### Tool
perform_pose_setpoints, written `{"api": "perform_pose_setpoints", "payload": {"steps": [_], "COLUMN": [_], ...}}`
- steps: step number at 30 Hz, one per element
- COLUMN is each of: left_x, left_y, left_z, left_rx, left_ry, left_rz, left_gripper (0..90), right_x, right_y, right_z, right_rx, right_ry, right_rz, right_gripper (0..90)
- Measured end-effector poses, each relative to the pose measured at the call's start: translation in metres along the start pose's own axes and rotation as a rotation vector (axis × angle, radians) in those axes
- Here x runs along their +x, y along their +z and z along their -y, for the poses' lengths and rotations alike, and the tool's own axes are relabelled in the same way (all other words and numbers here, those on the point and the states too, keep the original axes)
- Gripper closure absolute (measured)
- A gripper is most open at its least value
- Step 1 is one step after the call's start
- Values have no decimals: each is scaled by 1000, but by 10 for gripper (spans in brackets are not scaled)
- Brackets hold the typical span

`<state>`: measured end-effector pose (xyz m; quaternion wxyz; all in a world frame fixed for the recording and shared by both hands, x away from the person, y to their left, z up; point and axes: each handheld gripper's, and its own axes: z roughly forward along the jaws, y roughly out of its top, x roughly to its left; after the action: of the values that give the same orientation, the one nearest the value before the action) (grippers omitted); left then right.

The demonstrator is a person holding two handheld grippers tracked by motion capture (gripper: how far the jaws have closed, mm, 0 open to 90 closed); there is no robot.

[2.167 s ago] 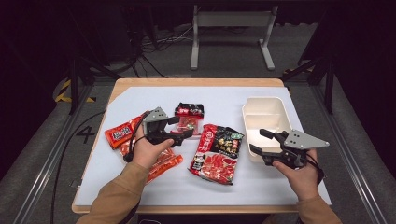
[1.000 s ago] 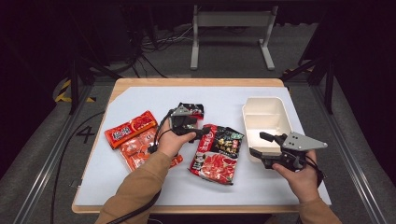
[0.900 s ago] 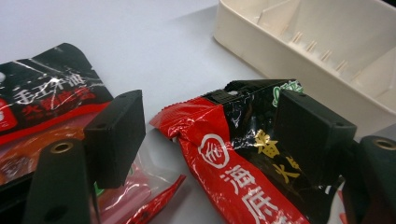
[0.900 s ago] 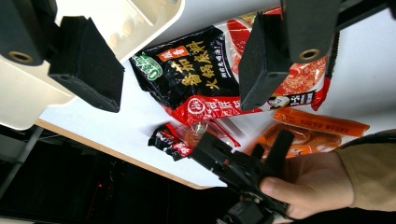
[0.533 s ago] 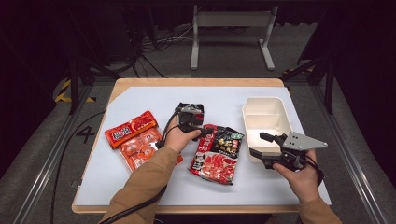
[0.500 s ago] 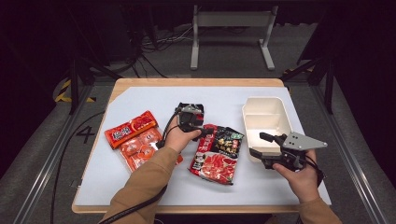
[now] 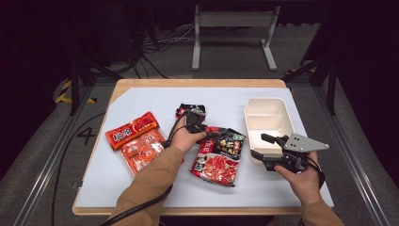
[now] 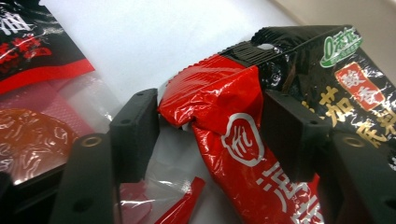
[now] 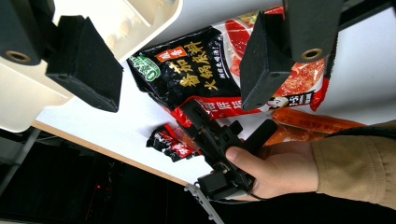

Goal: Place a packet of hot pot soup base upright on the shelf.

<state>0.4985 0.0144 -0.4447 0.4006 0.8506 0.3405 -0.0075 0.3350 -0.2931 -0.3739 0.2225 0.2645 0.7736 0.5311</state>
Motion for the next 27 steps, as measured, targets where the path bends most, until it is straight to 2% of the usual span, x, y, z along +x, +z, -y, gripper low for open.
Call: {"api": "perform_pose_setpoints", "payload": {"steps": [6, 9, 10, 11, 13, 14, 21, 27], "left_x": [-4, -3, -2, -1, 1, 2, -6, -15], "left_y": [1, -1, -2, -1, -2, -3, -11, -29], "left_z": [-1, -1, 1, 3, 4, 5, -1, -5], "left_rx": [14, 24, 32, 22, 14, 3, 0, -48], "left_ry": [38, 24, -15, -30, -38, -47, -26, -24], "left_rz": [-29, -17, 40, 52, 66, 80, 58, 68], "left_gripper": [455, 567, 646, 711, 736, 788, 829, 837], "right_x": [-1, 0, 1, 1, 1, 1, 0, -2], "right_y": [1, 2, 2, 2, 3, 4, 3, 0], "right_z": [1, 0, 0, 1, 1, 1, 2, 1], "right_rx": [0, 2, 4, 5, 6, 10, 15, 19], "right_ry": [3, -1, -2, -4, -2, -1, 4, 19], "right_rz": [-3, -6, -6, -5, -6, -6, -3, 12], "right_gripper": [308, 308, 308, 308, 308, 308, 308, 343]}}
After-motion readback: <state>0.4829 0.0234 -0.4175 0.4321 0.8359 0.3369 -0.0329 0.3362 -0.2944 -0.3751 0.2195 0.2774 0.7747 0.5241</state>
